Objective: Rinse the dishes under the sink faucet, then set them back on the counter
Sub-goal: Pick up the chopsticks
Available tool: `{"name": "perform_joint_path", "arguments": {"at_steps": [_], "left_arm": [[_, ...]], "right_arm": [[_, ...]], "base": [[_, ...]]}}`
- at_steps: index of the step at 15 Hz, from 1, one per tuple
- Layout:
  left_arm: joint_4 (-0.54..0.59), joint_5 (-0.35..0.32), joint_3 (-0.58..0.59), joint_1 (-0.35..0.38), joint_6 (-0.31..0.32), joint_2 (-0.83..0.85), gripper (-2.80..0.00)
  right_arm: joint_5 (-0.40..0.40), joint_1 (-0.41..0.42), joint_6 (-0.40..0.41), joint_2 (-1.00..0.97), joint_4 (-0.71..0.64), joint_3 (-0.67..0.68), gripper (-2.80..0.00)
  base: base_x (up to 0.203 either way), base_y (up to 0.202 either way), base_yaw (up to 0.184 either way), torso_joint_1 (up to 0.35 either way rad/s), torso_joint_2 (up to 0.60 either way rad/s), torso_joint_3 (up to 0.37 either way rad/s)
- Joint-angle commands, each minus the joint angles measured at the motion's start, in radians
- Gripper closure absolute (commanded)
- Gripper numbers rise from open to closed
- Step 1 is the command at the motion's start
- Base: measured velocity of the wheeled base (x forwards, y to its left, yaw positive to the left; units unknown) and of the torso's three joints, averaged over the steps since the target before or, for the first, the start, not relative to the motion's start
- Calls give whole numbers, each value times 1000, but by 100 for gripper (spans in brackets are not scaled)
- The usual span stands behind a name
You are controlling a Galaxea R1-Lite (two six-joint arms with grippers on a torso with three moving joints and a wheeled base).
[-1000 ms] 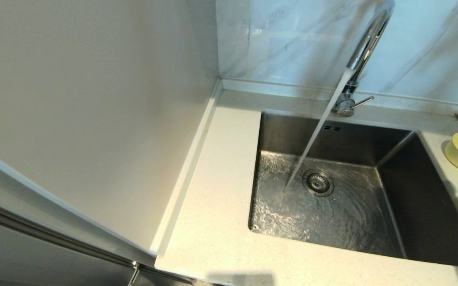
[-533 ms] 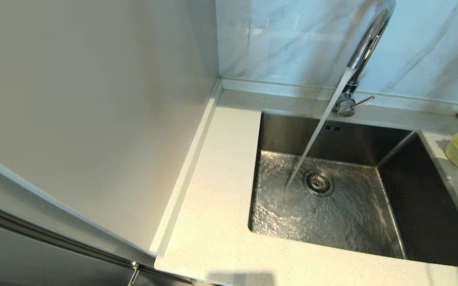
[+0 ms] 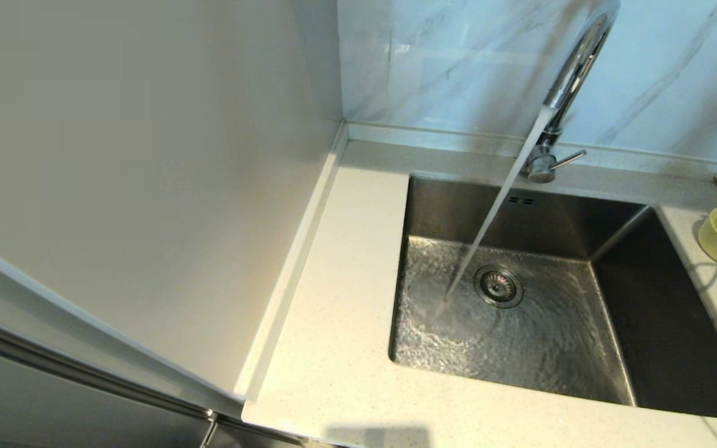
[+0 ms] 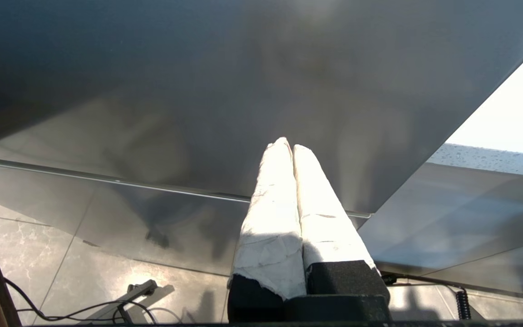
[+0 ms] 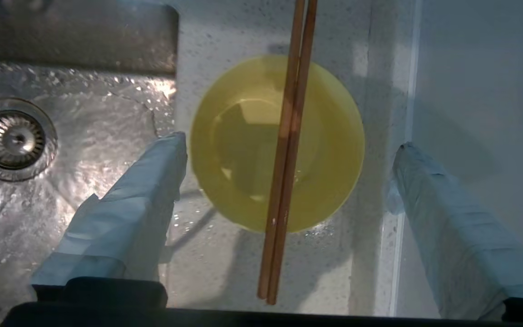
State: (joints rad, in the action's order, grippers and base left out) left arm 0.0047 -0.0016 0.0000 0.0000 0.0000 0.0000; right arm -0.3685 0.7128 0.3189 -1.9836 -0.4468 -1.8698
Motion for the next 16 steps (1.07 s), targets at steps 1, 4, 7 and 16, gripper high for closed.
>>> {"name": "perform_joint_path", "arguments": {"at_steps": [1,4,7,16], "left_arm": [[0,0,0,0,0,0,0],[0,0,0,0,0,0,0],[0,0,0,0,0,0,0],[0,0,0,0,0,0,0]], "right_arm": [[-3,4,4,-45,-2,-17,-280],[-3,2,2,-83,29,-26,-280],[-1,-7,0,-94,40,-28,-280],[5,-27,-10,-147,40,-68,-280]], "base": [[0,0,0,0,0,0],[0,0,0,0,0,0],[0,0,0,0,0,0],[0,0,0,0,0,0]]}}
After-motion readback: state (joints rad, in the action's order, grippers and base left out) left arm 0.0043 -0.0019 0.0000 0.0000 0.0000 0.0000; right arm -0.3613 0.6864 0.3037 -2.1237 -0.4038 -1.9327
